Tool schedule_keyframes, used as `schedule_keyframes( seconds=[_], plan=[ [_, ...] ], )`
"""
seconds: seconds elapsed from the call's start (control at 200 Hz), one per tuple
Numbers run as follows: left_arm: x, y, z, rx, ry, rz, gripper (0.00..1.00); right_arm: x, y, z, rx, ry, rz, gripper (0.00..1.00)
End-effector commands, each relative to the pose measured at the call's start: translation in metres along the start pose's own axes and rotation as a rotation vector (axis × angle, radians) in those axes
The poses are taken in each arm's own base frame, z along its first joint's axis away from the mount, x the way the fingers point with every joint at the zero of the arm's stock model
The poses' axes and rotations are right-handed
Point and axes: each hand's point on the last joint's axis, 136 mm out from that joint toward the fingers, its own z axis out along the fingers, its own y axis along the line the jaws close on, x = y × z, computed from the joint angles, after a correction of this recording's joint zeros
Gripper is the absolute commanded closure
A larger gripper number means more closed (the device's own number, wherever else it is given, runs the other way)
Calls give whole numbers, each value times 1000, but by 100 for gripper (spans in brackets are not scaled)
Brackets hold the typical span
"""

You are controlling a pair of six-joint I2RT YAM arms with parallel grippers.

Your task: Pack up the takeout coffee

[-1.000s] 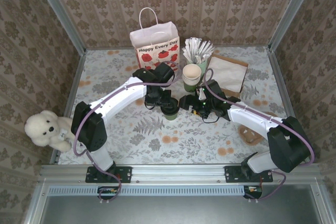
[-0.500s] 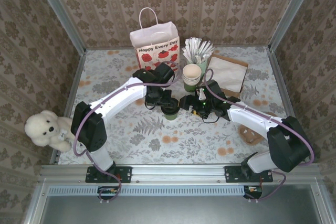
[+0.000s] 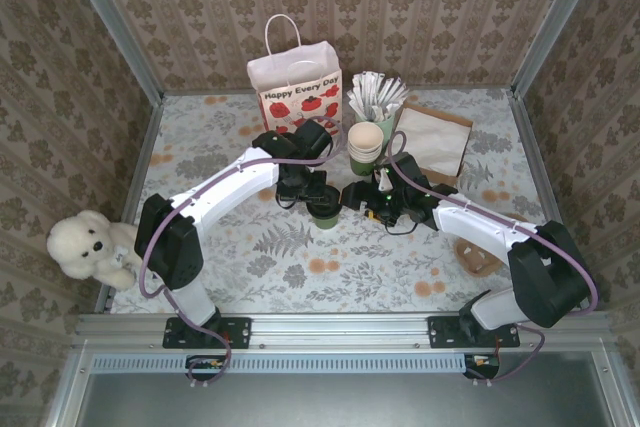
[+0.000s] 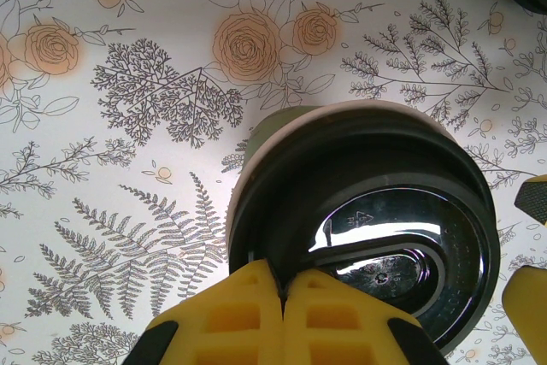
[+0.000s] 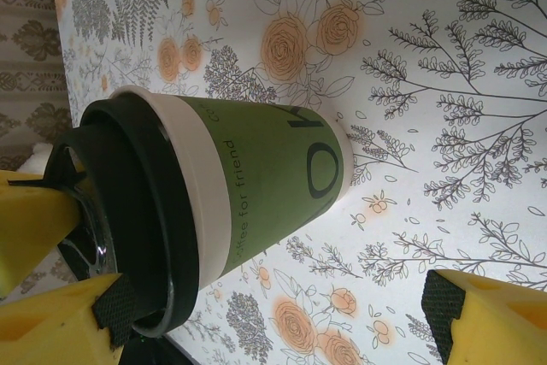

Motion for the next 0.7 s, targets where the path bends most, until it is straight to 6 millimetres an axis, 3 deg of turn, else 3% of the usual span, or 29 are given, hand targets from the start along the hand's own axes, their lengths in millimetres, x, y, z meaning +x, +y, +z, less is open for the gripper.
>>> schedule_keyframes(
  seconds=[0.0,0.345,0.695],
  plan=[
    [-6,0,-1,-15,-26,17,100,1,-4,1,10,11,24,10],
    [-9,-1,-7,-12,-44,27,100,0,-2,1,10,11,20,10],
    [2,3,19,-24,15,20,100,4,-16,8,58,28,54,11]
  ],
)
